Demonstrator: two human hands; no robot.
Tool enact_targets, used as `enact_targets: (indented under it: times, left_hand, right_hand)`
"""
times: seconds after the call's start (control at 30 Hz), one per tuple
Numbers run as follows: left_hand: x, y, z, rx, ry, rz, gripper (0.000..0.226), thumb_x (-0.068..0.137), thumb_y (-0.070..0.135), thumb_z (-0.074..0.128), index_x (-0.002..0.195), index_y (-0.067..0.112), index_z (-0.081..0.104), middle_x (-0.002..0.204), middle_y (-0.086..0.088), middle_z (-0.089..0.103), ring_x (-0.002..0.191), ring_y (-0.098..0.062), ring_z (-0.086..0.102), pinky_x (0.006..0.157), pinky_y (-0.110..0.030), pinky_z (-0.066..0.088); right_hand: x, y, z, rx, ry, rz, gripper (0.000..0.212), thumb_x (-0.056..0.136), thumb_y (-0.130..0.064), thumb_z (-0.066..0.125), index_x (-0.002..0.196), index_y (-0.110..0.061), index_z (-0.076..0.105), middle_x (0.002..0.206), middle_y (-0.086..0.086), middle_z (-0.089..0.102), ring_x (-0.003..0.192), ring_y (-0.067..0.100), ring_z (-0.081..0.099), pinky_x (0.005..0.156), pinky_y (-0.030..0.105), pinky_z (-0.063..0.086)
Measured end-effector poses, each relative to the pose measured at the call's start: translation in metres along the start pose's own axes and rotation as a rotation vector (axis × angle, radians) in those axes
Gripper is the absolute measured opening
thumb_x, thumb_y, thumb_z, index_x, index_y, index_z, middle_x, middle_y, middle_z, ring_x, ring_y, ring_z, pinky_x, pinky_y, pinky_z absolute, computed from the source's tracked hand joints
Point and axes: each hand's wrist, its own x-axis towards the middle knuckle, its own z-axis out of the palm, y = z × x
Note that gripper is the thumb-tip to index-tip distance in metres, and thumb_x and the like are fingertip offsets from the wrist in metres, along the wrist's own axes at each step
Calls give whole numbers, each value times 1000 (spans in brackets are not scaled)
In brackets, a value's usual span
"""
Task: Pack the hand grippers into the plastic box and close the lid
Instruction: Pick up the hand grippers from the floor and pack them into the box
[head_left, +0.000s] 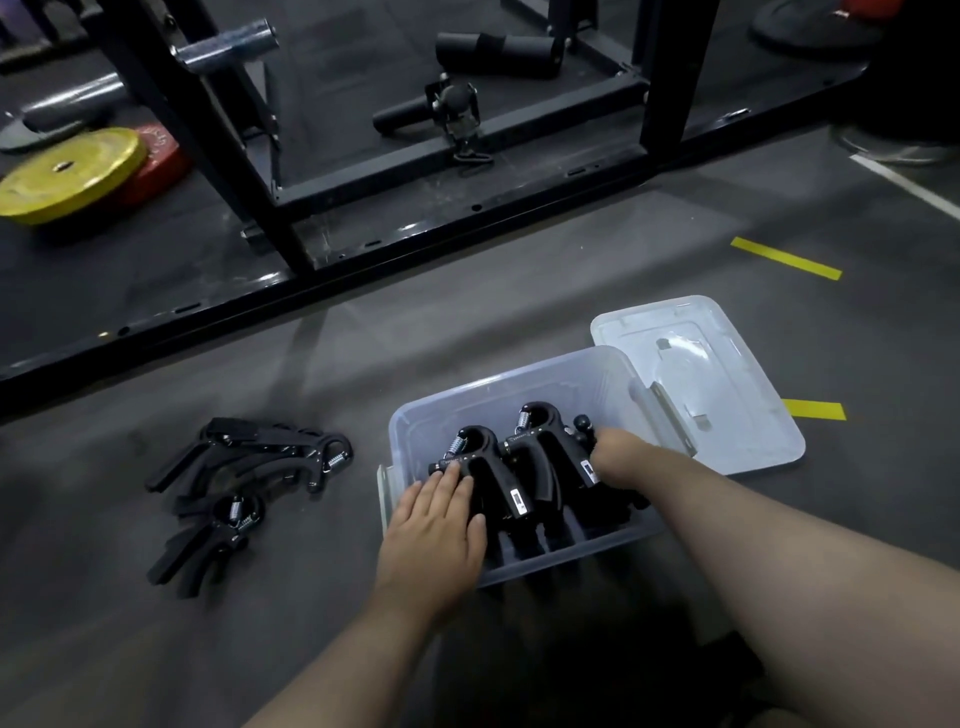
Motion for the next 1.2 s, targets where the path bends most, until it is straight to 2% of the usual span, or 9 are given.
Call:
enact_targets:
  times: [0.23,0.4,0.53,0.7,0.87,1.0,1.07,1.2]
  left_hand:
    - [1,1,2,7,10,-13,57,95,44,28,139,17,53,149,-1,46,137,-16,42,115,-37,17]
    - [0,1,1,-1,25,-14,61,96,45,19,146,19,43,155,1,36,143,-13,32,117,-36,10]
    - [0,2,1,-6,23,-16,60,96,45,20,145,18,44,154,1,38,142,-14,33,117,-35,9]
    - [0,1,1,-16,19,-14,61,97,45,20,146,19,42,154,1,37,143,-14,31,118,-35,7]
    - [-1,2,1,-22,21,-20,61,96,46,20,147,19,41,155,1,36,143,-14,30,118,-34,7]
    - [0,2,1,-19,16,-18,64,95,47,15,149,20,38,156,2,33,144,-13,28,119,-34,5]
    - [0,2,0,-26,20,-23,64,95,47,16,148,20,39,156,2,34,144,-13,29,119,-34,6]
    - [-1,2,-1,-31,17,-24,66,94,47,13,150,21,35,158,2,30,145,-13,26,120,-34,5]
  right_hand:
    - [7,5,2,-98,-8,25,41,95,-13,50,135,-3,49,133,17,57,123,32,55,102,34,43]
    - [6,5,0,-231,-46,37,44,97,-13,47,141,-7,46,137,15,54,126,30,53,103,32,41]
    - [7,6,5,-356,-21,51,43,94,-11,50,137,-7,51,135,11,56,123,28,56,101,31,45]
    - [5,9,1,-234,-77,43,51,100,-12,37,150,-7,31,148,14,43,134,29,45,109,32,36]
    - [15,21,4,-2,-114,11,51,95,-17,39,145,-14,43,139,15,53,125,31,53,109,43,41]
    - [-3,16,0,-29,-147,13,55,100,-24,37,154,-17,25,152,16,38,137,33,40,115,42,31]
    - [-7,15,-2,-28,-174,20,54,102,-22,34,155,-19,22,156,15,32,141,32,34,114,39,29]
    - [-7,15,0,-8,-160,8,59,99,-12,33,156,-21,22,156,15,31,141,32,35,117,41,28]
